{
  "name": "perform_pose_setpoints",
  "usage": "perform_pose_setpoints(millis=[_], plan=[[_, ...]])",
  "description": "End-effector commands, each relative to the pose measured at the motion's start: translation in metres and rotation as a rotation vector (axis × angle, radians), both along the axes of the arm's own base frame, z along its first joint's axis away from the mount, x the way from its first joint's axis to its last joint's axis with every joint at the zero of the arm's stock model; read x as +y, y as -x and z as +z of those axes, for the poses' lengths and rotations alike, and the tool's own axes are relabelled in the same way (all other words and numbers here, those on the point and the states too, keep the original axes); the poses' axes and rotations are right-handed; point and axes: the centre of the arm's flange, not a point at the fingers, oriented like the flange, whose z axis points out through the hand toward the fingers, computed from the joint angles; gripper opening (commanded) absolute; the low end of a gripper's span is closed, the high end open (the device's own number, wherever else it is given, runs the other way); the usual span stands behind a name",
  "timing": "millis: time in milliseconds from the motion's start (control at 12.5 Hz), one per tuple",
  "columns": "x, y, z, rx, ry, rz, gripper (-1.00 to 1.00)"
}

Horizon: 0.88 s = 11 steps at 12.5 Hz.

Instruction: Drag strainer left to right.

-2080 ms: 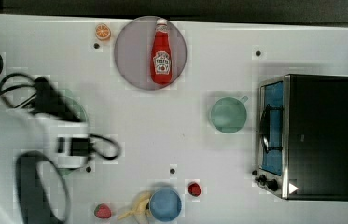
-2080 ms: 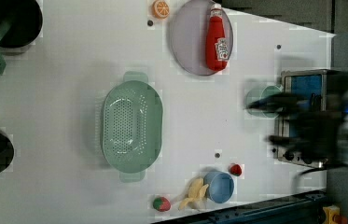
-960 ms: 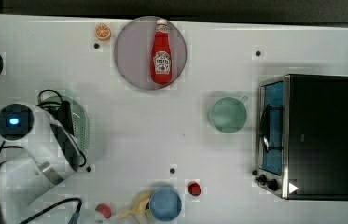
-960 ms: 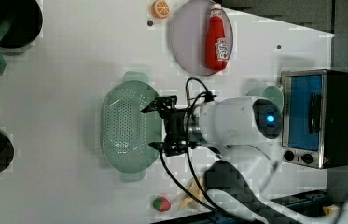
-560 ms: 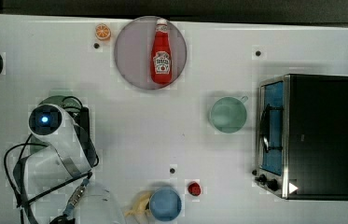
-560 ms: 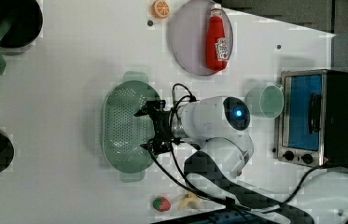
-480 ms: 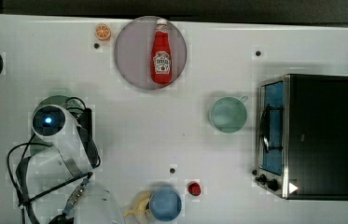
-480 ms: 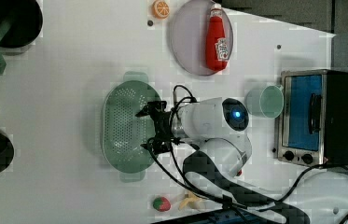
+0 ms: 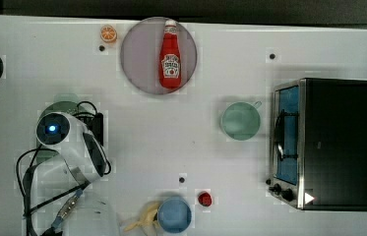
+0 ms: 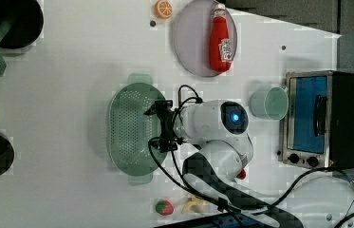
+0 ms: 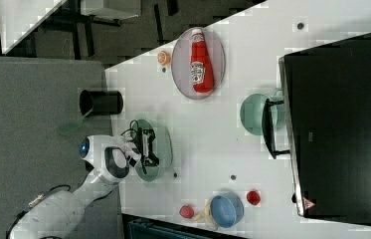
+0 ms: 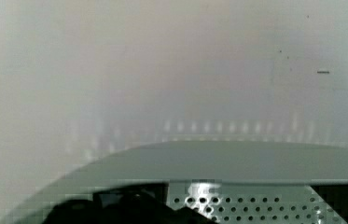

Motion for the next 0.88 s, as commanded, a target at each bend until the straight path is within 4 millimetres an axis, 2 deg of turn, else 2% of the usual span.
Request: perform_pose_setpoints(millis=[80, 320, 880], plan=[[0.017, 0.0, 0.01, -0.026, -0.004, -0.041, 1.0], [-0.007, -0.012, 0.009, -0.029, 0.012, -0.078, 1.0], [-0.087, -0.027, 0.023, -0.023, 0.039, -0.105, 1.0]])
